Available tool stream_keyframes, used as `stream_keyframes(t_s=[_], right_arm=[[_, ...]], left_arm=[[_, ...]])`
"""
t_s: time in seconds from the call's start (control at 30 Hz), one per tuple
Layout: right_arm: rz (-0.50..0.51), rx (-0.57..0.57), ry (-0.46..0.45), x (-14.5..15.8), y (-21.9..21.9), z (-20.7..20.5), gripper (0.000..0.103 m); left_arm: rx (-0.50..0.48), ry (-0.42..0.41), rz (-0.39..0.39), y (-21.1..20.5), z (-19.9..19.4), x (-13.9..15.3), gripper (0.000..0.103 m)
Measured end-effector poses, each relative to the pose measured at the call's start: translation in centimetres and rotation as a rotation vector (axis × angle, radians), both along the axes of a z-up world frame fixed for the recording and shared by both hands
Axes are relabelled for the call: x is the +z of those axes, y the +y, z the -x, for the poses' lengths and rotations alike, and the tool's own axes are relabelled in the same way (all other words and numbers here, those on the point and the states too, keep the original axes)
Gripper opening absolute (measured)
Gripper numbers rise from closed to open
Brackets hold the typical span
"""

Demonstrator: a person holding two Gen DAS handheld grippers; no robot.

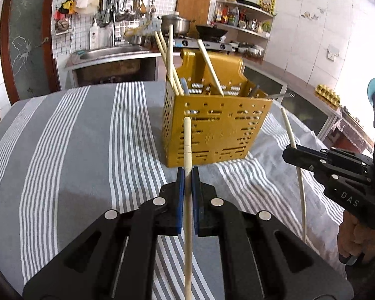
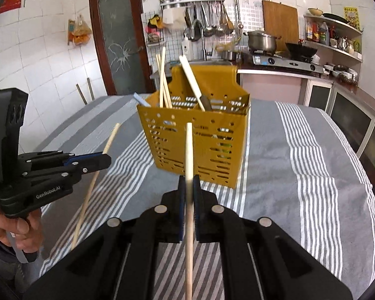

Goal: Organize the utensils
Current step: 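Lift both chopsticks upright and carry them over the yellow basket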

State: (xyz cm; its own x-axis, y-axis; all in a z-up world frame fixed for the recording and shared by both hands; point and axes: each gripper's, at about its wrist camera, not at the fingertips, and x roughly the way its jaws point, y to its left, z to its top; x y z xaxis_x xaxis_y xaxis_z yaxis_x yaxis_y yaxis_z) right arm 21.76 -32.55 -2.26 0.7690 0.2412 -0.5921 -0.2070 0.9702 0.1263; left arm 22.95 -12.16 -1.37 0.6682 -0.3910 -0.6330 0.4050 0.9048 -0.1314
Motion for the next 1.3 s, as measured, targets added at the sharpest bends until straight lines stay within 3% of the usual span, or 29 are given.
stream_keyframes(t_s=[0.43, 0.73, 0.97, 1.3], right_arm=[[-0.01, -0.04, -0.149, 4.1, -0.6, 2.0, 0.006], [-0.053, -0.077, -0.36, 10.7, -0.8, 2.0, 0.006], [-0.047, -0.123, -0.453, 14.3, -0.8, 0.0, 0.006], [-0.051, -0.13, -0.557, 16.7, -0.7, -2.6, 0.006]], left_arm=[[0.03, -0.184, 0.038, 1.2, 2.0, 5.7, 0.004], [-0.009, -0.291, 0.085, 0.6, 2.2, 11.3, 0.004], [-0.022, -0.395, 0.146, 0.1, 1.6, 16.2, 0.004], [0.014, -0.464, 0.13, -0.8, -0.5, 16.7, 0.004]])
